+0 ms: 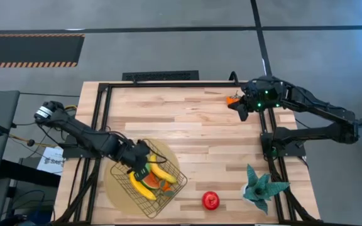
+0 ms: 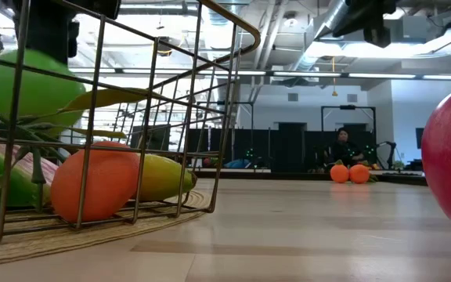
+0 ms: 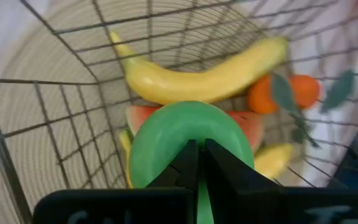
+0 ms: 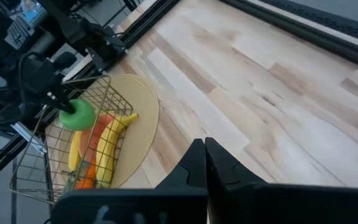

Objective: Build produce basket
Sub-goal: Put the green apple into the gold wire basket, then put the oranges into the gold wire basket

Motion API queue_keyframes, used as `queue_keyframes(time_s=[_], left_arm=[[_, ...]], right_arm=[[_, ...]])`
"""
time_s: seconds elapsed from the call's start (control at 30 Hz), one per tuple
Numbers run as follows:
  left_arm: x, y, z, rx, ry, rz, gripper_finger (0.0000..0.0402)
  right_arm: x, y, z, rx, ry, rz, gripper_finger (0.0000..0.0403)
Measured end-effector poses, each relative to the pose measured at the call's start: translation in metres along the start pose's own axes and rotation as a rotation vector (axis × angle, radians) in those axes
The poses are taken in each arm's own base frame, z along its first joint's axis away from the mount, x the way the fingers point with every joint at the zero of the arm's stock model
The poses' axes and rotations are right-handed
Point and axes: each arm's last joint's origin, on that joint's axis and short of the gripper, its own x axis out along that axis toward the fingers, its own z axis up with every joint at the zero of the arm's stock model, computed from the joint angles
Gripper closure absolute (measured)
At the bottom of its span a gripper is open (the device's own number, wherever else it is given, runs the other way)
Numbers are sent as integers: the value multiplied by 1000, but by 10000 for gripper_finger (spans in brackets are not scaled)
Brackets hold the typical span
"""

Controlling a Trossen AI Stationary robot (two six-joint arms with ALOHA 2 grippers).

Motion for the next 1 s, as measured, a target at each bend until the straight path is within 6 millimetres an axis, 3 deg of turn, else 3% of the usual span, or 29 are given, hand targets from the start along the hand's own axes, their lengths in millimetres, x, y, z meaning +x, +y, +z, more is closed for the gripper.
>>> queue_keyframes(time_s=[0.47, 0.77, 1.0], left_arm=[[36, -2, -2, 31, 4, 147, 395], [34, -3, 8, 85, -15, 118, 328], [17, -6, 31, 111, -24, 65, 270]], right_arm=[[14, 8, -6, 22, 83, 12, 393], [24, 7, -7, 17, 124, -10, 375], [22, 5, -9, 12, 148, -28, 372]])
